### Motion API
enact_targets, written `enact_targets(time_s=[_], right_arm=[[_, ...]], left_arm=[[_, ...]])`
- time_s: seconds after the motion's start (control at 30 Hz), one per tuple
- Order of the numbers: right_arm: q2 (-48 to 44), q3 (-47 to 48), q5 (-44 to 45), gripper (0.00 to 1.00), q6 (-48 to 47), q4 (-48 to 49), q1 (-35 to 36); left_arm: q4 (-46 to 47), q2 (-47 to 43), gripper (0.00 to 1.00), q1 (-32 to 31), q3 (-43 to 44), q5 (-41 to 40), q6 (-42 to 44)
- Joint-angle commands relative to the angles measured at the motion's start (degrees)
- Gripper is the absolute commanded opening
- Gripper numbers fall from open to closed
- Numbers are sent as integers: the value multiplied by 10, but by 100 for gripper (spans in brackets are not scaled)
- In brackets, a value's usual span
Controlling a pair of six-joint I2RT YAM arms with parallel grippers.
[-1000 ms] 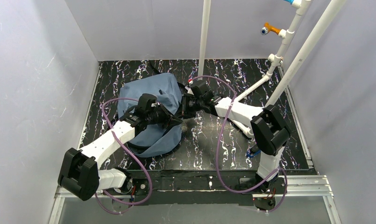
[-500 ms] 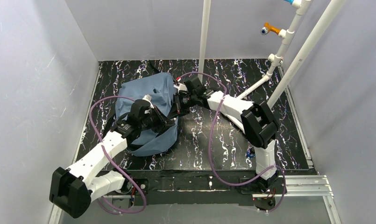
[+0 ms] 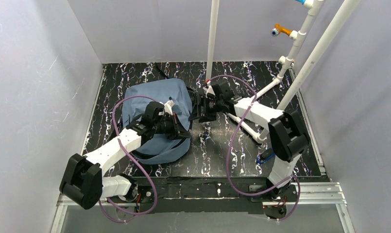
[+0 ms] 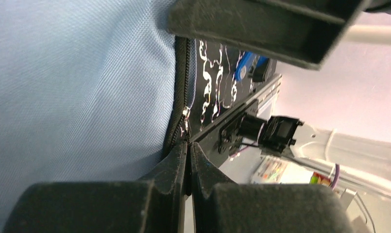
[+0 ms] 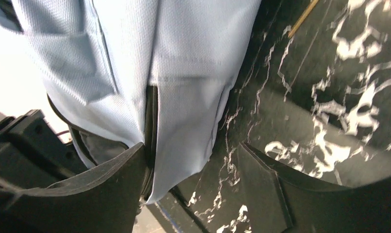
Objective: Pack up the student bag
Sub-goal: Zip the student bag at the center of the board.
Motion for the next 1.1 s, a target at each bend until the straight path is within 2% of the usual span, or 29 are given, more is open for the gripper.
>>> enact_targets(time_s=[0.0,0.13,0.27,0.37,0.43,0.53,0.67,0.8,0.93,1.07], right_arm=[[-80,-73,33,73,84,72,24],[-111,-105,69,60,124,88,52],[-97,-117,57,51,146,137,64],[-88,-100,63,33,149,132,76],[-94,-103,75,22,148,118,81],[-100,-110,80,14,147,114,83],[-104,-113,83,10,144,114,86],[-106,-109,82,6,139,117,87],[-105,-107,80,4,131,115,87],[-108,-112,73,3,131,124,89]], left_arm=[[-3,19,0,-9,21,85,52],[-13,7,1,-9,18,74,76],[-61,1,12,-9,35,53,122],[-104,4,19,-9,50,39,138],[-115,1,27,-9,52,25,141],[-124,-6,32,-9,52,10,145],[-127,-11,36,-7,54,-6,143],[-131,-5,35,-4,59,-12,140],[-103,-33,50,2,50,-18,128],[-123,-19,62,20,65,-27,125]])
